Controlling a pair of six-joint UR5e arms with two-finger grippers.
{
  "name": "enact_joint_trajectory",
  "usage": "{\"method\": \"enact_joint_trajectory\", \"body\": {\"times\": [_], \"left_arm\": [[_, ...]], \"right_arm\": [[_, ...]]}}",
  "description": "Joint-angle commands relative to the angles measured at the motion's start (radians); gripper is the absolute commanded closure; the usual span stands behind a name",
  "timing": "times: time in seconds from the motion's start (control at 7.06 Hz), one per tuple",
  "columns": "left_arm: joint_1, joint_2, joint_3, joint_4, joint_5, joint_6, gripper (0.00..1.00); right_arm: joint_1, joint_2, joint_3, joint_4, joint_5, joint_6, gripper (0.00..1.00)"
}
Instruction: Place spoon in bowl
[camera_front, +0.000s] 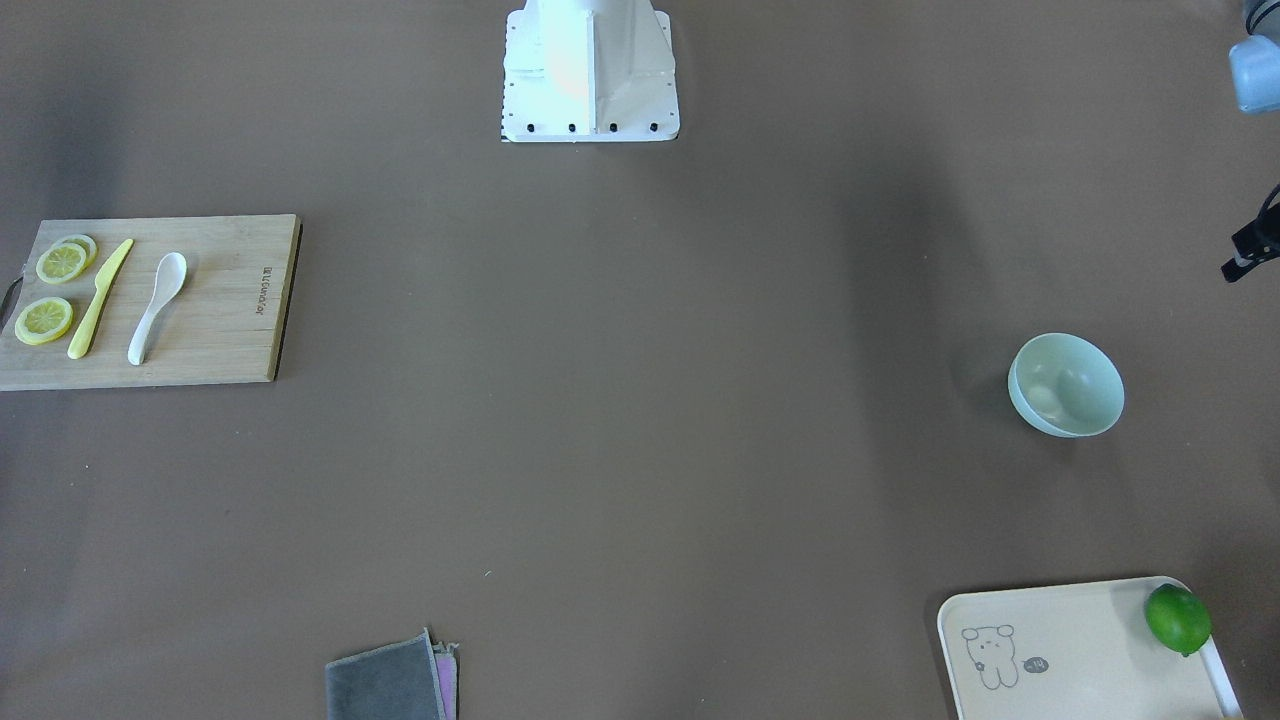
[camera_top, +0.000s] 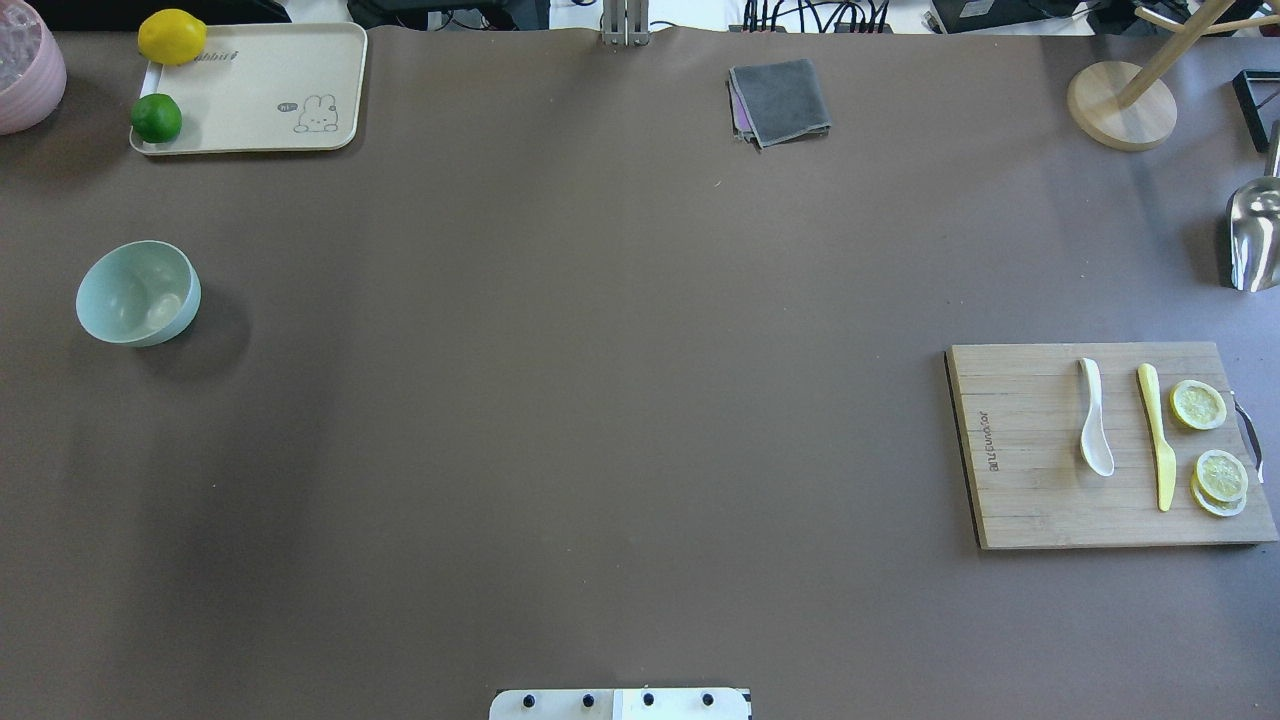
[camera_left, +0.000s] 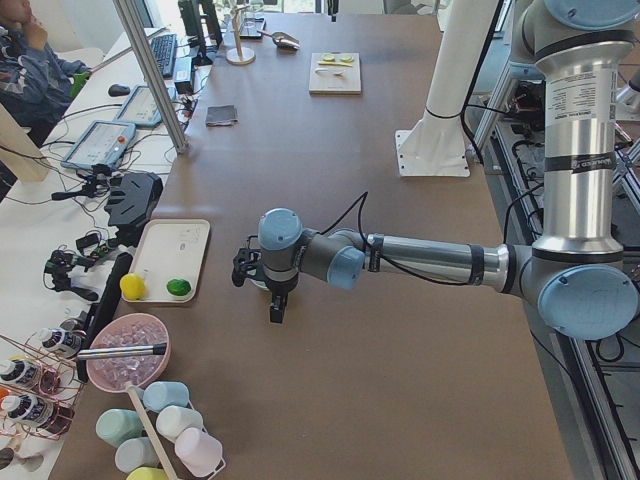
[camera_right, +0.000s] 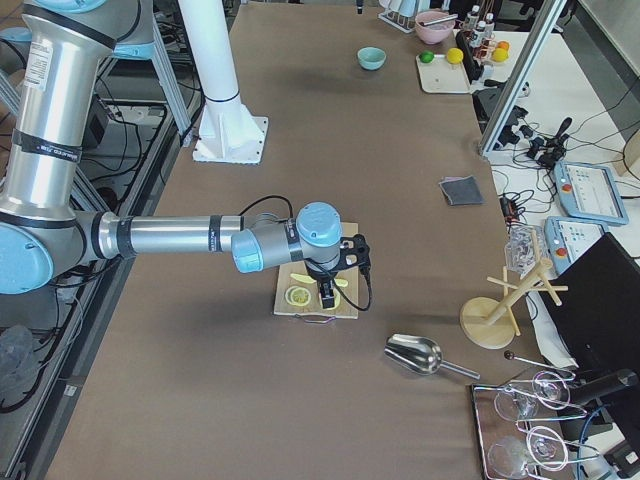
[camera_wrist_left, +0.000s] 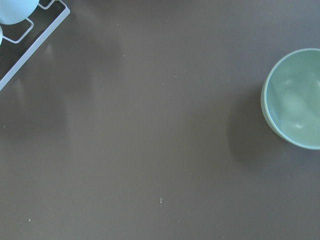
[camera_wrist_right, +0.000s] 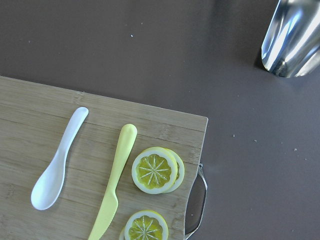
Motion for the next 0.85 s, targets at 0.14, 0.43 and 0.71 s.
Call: {"method": "enact_joint_trajectory", "body": {"times": [0.14, 0.43, 0.71], "left_arm": [[0.113, -0.127, 0.114, -0.046, 0.003, -0.127, 0.03], [0.114, -0.163, 0.189, -0.067, 0.003, -0.137, 0.03], [0.119, -0.172, 0.264, -0.143, 0.003, -0.140, 0.03]], "right_arm": [[-0.002, 0.001, 0.001, 0.000, 0.009, 0.004, 0.00], [-0.004, 0.001, -0.002, 0.000, 0.009, 0.004, 0.00], [-0.004, 0.005, -0.002, -0.001, 0.001, 0.007, 0.00]]}}
